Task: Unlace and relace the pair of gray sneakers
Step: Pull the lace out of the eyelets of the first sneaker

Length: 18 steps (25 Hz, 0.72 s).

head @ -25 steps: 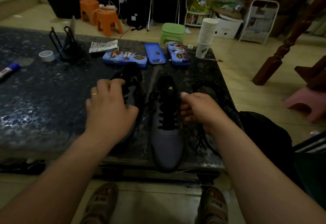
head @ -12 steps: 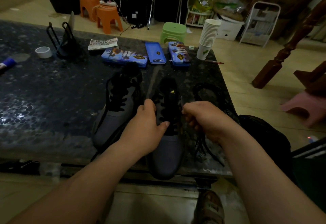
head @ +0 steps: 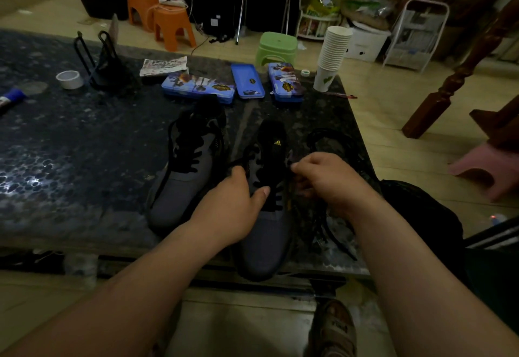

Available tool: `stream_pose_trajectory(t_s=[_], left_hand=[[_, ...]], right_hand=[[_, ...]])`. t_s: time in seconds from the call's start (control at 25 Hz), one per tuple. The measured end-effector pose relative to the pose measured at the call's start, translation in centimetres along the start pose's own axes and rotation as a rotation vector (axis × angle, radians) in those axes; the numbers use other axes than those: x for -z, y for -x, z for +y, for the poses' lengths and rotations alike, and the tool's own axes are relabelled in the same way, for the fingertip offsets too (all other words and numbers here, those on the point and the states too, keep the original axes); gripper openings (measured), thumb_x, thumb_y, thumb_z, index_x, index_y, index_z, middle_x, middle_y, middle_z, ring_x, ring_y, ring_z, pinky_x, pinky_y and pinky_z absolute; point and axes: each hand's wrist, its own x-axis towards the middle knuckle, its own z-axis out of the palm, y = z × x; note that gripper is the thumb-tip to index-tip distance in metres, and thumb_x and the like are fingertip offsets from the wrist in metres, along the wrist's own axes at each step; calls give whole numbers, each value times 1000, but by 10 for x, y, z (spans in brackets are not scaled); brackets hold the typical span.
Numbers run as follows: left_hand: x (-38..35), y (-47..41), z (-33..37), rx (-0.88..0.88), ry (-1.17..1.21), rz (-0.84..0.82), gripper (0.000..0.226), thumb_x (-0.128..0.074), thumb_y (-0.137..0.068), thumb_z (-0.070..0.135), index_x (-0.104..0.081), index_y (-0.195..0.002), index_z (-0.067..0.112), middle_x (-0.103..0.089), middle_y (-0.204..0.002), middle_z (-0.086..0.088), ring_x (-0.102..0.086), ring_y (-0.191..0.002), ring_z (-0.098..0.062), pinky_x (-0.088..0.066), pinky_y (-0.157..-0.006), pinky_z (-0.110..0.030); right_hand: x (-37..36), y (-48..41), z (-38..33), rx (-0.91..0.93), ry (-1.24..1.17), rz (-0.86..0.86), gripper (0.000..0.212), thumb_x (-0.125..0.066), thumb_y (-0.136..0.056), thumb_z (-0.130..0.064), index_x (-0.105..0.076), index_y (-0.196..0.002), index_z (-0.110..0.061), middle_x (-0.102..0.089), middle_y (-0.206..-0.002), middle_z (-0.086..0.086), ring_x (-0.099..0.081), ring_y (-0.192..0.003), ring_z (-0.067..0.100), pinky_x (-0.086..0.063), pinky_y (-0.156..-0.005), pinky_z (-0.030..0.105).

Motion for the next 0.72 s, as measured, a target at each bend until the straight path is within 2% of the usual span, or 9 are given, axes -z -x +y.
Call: stream_pose_trajectory(t_s=[0.08,0.16,0.24,0.32,0.4,0.52,0.56,0.64,0.72], left_hand=[[-1,-2,2,10,9,0,39,-53,-101,54,-43,-113,19,-66,-115,-9,-66,-99,-30,-56,-84,-46],[-3,-2,4,17,10,-1,38,-54,-101,53,-42,-112,19,-66,-112,-9,-66,-96,-30,-55,-81,-45],[-5,-1,5,12,8,-4,37,-54,-101,52,-41,-110,19,-65,-109,-9,-65,-91,-28,-55,-77,-44],[-6,-1,4,14,22,-5,36,-53,-102,51,-40,-110,18,-65,-110,-10,-65,-92,-30,-55,-80,-47],[-5,-1,3,16,40,2,35,-53,-102,49,-40,-109,18,-65,-112,-12,-65,-96,-33,-55,-83,-48],[-5,-2,1,6,75,-14,34,-52,-103,47,-40,-107,16,-65,-110,-13,-65,-94,-34,-55,-84,-50],[-5,-2,1,-3,84,-17,34,-52,-104,46,-40,-107,15,-65,-107,-12,-65,-93,-32,-55,-83,-50],[-5,-2,1,-10,86,-19,33,-52,-104,46,-40,-109,16,-65,-107,-10,-65,-92,-30,-56,-83,-49],[-5,-3,1,-11,74,-10,32,-52,-103,47,-40,-110,17,-65,-110,-10,-65,-94,-31,-55,-84,-49]], right_hand=[[-2,4,-5,222,231,211,18,-69,-94,-44,-65,-92,-27,-64,-84,-7,-61,-75,8,-51,-68,29],[-11,6,-11,384,433,223,19,-69,-91,-52,-66,-99,-35,-56,-91,-11,-57,-80,4,-47,-69,27],[-23,5,-14,428,556,185,15,-69,-93,-49,-70,-102,-37,-49,-92,-12,-55,-85,6,-47,-73,29],[-26,2,-14,460,468,193,5,-70,-96,-39,-72,-94,-35,-50,-92,-10,-55,-86,5,-44,-75,22],[-18,2,-15,435,273,178,10,-71,-96,-31,-71,-86,-33,-57,-95,-5,-57,-84,3,-42,-75,17],[8,12,-16,277,-226,-5,17,-64,-92,-21,-71,-78,-17,-65,-85,-1,-59,-73,7,-45,-70,24],[14,17,-15,231,-271,-32,20,-62,-90,-23,-69,-75,-13,-65,-77,0,-59,-69,7,-46,-67,24],[16,25,-12,207,1,-7,37,-63,-96,-37,-66,-71,-11,-64,-63,-5,-58,-59,4,-45,-62,21],[7,24,-11,239,348,40,46,-60,-97,-57,-67,-75,-17,-65,-62,-8,-59,-56,2,-46,-59,25]])
